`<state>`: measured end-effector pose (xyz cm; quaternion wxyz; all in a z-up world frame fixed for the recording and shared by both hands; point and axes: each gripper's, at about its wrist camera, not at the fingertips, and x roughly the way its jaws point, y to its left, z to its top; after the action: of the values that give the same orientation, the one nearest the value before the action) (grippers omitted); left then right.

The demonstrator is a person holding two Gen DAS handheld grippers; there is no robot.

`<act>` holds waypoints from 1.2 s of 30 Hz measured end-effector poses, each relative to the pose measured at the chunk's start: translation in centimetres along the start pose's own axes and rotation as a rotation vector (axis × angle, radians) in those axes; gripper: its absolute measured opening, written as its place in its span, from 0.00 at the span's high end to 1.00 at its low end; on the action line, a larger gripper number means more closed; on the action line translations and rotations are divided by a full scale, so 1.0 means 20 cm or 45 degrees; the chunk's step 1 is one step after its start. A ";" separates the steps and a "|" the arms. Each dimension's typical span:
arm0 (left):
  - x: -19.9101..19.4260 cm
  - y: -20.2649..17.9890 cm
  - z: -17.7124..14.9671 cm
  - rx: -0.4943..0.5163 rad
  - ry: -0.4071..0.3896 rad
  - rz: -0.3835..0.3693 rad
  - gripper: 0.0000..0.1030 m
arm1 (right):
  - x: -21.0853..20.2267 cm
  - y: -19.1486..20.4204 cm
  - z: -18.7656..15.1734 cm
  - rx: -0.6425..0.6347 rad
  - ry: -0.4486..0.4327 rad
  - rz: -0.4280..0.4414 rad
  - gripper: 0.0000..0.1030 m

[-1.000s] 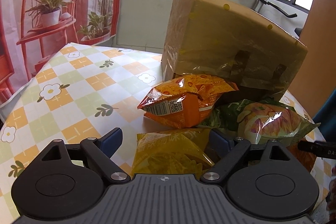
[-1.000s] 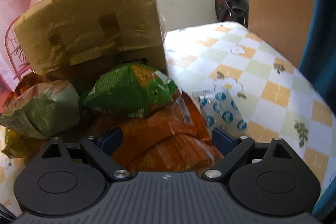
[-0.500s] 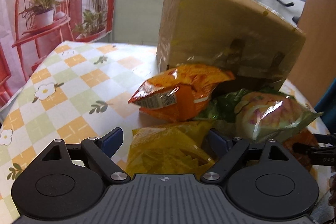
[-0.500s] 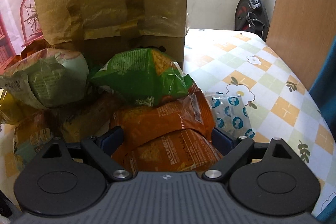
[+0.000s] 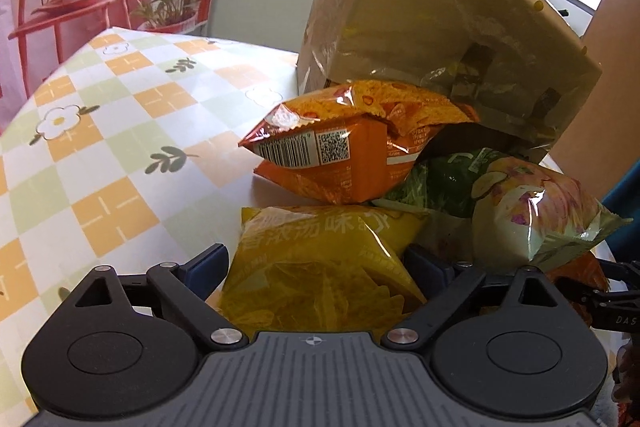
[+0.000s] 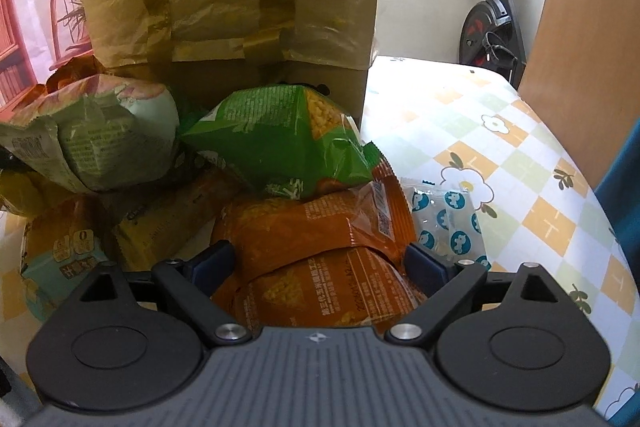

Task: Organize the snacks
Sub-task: 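Lower both tools toward the snack pile in front of the box, then grasp the yellow chip bag with left tool while right grasps orange bag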

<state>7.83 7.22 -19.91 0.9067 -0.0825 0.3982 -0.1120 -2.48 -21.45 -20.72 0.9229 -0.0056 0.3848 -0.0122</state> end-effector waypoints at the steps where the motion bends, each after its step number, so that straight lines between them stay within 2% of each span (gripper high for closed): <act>1: 0.01 0.00 0.00 0.007 0.003 -0.001 0.06 | 0.00 0.00 0.00 0.001 -0.001 -0.002 0.06; 7: 0.06 0.00 0.00 0.028 0.029 0.017 0.06 | 0.03 0.02 -0.02 -0.033 -0.003 -0.021 0.05; 13: 0.05 -0.01 -0.02 0.054 0.014 -0.011 0.15 | 0.06 0.03 -0.04 -0.089 -0.001 -0.037 0.01; 23: -0.08 -0.02 -0.04 0.063 -0.062 -0.024 0.19 | 0.07 0.05 -0.05 -0.120 -0.019 -0.048 0.00; 30: -0.22 -0.04 -0.02 0.046 -0.138 -0.004 0.19 | 0.02 0.02 -0.06 -0.093 -0.042 -0.040 0.17; 36: -0.33 -0.09 0.02 0.072 -0.211 0.023 0.19 | -0.04 -0.03 -0.06 -0.001 -0.041 0.012 0.19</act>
<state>3.56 7.19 -14.61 0.9394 -0.0621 0.3194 -0.1077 -3.90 -22.04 -21.08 0.9290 -0.0045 0.3700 -0.0074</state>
